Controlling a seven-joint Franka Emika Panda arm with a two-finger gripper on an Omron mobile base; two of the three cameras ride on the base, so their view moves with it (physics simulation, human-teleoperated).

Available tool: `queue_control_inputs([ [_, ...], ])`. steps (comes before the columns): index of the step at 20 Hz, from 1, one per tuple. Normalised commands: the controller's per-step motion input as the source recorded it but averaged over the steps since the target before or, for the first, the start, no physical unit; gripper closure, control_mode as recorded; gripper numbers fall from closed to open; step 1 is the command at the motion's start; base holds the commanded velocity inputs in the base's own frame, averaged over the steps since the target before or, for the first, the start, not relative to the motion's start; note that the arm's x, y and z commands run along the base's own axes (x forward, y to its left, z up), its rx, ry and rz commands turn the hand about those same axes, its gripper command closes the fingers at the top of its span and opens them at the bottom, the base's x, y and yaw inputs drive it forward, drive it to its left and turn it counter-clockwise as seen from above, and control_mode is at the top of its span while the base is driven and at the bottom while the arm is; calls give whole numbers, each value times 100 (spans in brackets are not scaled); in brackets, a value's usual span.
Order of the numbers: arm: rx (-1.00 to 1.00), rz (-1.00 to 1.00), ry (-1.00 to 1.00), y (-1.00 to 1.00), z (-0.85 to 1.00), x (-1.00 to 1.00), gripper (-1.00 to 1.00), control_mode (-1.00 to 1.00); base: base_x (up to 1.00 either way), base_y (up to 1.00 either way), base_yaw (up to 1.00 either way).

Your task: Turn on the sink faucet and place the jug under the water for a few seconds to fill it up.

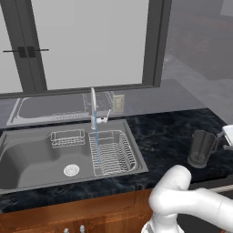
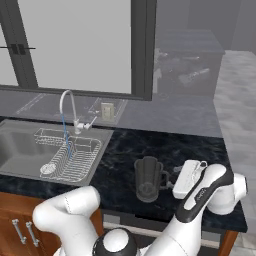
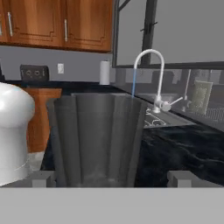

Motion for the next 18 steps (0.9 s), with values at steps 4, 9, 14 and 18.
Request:
queue_control_inputs([
  [4,0,-7,0,-16,-23,45,-100,-100,0,0,0],
  [9,0,0,0,-30,-21,41,-100,-100,0,0,0],
  [14,0,0,0,-26,-28,29,-100,-100,0,0,0],
  [18,0,0,0,-22,-37,21,-100,-100,0,0,0],
])
